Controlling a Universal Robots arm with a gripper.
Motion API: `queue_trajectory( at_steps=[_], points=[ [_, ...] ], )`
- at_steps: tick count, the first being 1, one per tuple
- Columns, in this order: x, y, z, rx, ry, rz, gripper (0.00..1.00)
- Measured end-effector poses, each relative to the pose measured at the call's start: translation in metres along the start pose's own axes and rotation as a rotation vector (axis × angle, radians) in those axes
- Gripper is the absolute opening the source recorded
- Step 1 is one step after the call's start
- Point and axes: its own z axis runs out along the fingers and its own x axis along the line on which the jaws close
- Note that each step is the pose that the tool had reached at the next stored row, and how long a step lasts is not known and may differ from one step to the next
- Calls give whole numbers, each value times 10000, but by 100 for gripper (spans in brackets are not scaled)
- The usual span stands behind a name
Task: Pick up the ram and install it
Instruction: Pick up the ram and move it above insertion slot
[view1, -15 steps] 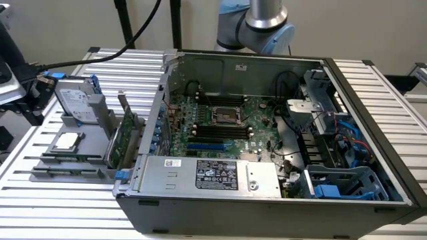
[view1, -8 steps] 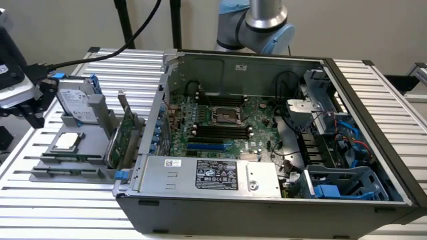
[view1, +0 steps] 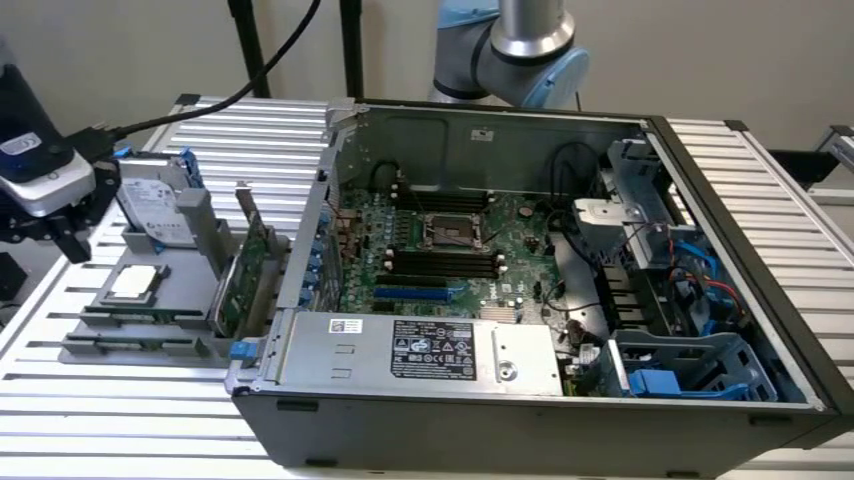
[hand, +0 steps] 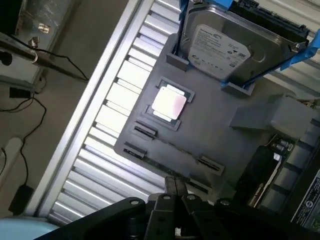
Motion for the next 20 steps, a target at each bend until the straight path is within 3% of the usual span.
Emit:
queue_trajectory(
  at_steps=[20],
  points=[
    [-4,-9,184,90,189,-3630,0]
  ],
)
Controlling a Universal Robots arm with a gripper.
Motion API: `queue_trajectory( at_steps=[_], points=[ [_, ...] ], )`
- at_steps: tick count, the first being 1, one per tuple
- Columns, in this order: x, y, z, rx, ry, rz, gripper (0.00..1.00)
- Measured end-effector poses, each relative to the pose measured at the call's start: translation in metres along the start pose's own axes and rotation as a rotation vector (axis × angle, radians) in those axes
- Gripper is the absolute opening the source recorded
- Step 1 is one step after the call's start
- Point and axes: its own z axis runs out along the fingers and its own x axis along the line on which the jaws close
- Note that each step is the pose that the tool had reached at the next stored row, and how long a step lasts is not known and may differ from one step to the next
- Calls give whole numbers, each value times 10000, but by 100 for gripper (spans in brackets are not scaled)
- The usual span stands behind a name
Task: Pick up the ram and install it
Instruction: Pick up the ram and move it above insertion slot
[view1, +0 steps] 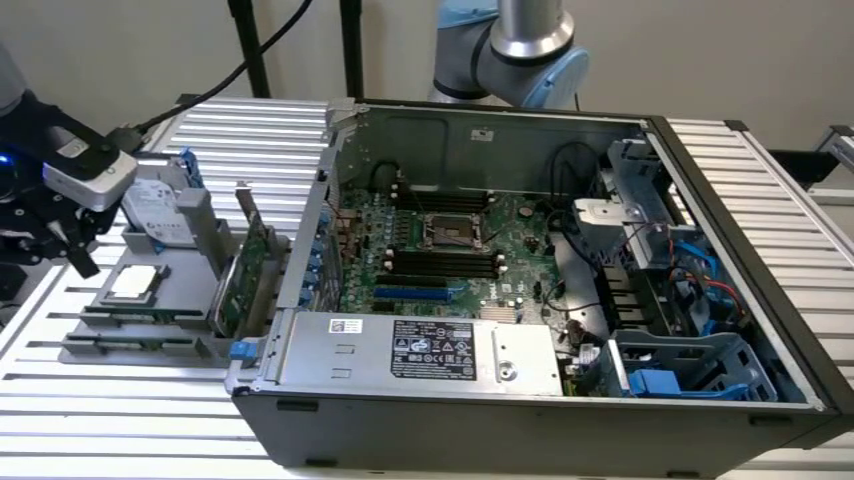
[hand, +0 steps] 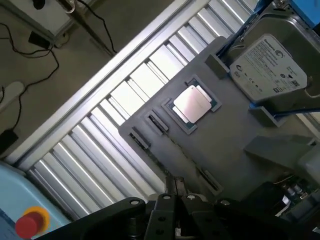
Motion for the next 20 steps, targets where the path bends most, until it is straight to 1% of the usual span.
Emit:
queue_trajectory(
  at_steps=[10,12,17,19,20],
  points=[
    [-2,-4,81,50,89,-1811,0],
    [-2,-3,89,104,75,-2172,0],
    [-3,-5,100,332,-37,-3002,0],
    [-3,-6,110,397,-65,-3363,0],
    [-3,-6,115,414,-67,-3536,0]
  ],
)
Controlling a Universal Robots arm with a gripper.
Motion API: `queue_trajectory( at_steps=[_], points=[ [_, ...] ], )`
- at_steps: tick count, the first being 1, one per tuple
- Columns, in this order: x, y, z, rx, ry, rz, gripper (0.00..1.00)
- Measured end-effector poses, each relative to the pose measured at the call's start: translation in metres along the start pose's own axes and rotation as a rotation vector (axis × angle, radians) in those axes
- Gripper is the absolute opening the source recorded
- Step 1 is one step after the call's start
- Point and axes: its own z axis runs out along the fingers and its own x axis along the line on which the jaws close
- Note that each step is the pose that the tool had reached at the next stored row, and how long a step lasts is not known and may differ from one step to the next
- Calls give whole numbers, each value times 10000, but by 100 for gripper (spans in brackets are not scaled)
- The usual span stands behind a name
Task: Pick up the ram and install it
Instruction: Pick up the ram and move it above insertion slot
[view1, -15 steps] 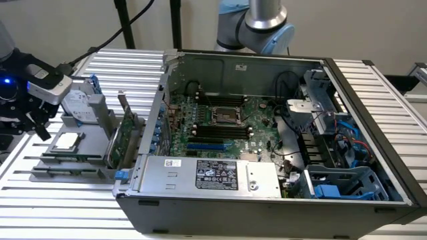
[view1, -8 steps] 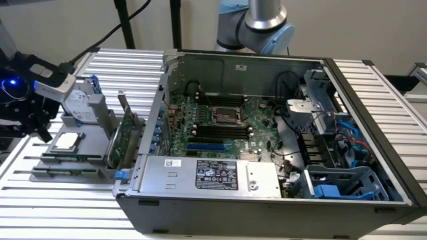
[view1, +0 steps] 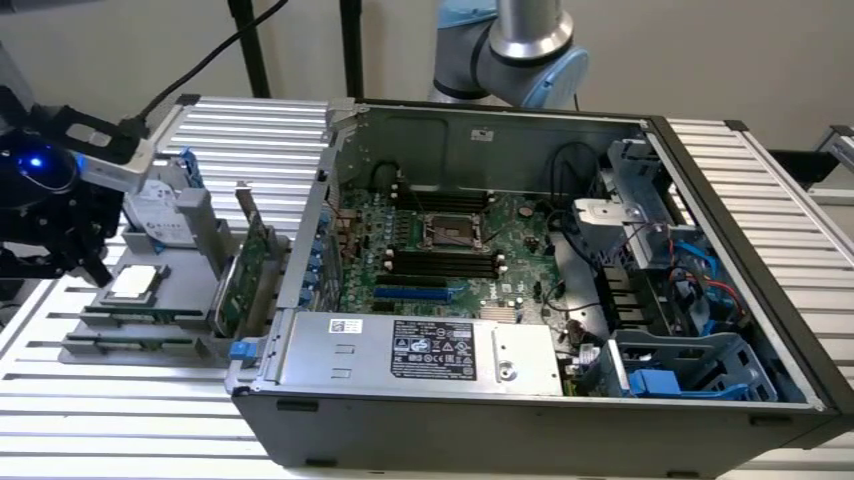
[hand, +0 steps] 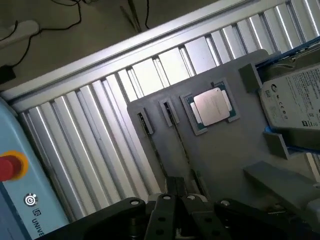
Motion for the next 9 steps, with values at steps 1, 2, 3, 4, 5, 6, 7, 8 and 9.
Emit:
queue_trajectory(
  at_steps=[1,2,3,4,5,6,7,8,9],
  points=[
    [0,0,7,10,-2,-187,0],
    [0,0,16,11,2,-365,0],
    [0,0,26,14,4,-546,0],
    [0,0,37,14,7,-725,0],
    [0,0,48,15,11,-905,0],
    [0,-1,61,17,13,-1096,0],
    [0,-1,73,17,16,-1280,0],
    [0,-1,84,19,18,-1451,0],
    [-1,-1,97,20,21,-1645,0]
  ],
)
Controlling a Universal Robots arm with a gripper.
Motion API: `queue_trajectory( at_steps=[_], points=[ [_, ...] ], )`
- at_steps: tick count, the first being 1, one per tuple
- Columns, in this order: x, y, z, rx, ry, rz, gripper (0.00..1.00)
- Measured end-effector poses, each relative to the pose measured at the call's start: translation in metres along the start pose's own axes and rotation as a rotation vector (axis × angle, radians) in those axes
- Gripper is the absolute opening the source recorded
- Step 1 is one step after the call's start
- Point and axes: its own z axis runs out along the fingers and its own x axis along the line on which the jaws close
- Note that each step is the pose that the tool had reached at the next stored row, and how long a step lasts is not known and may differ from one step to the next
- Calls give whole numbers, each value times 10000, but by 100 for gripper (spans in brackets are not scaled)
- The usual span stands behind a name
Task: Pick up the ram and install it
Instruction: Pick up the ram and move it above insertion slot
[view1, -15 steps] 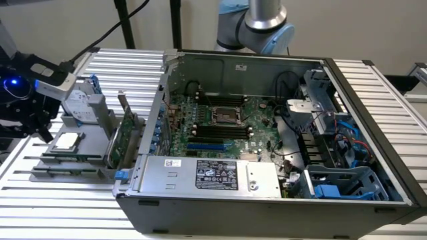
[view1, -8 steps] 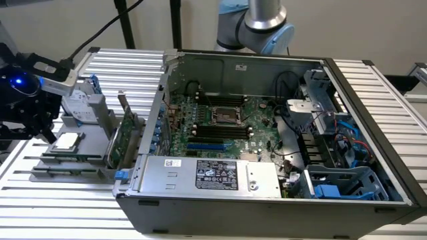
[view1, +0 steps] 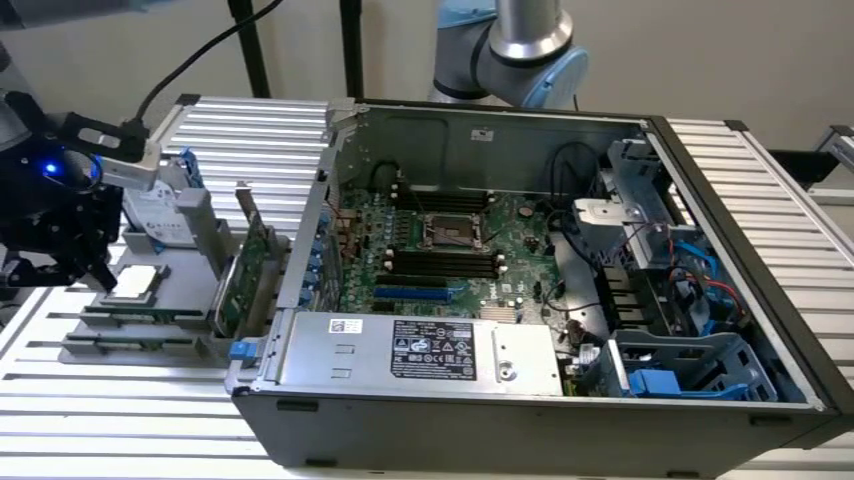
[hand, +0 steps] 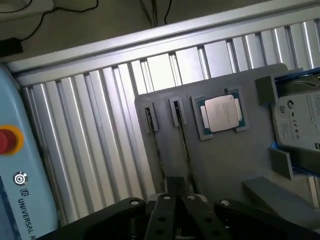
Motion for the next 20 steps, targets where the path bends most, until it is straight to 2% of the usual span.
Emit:
queue_trajectory(
  at_steps=[9,15,16,20],
  points=[
    [0,-2,125,11,23,-1678,0],
    [11,-7,232,13,32,-2226,0],
    [16,-8,250,13,32,-2268,100],
    [41,-15,320,12,22,-2377,100]
  ],
)
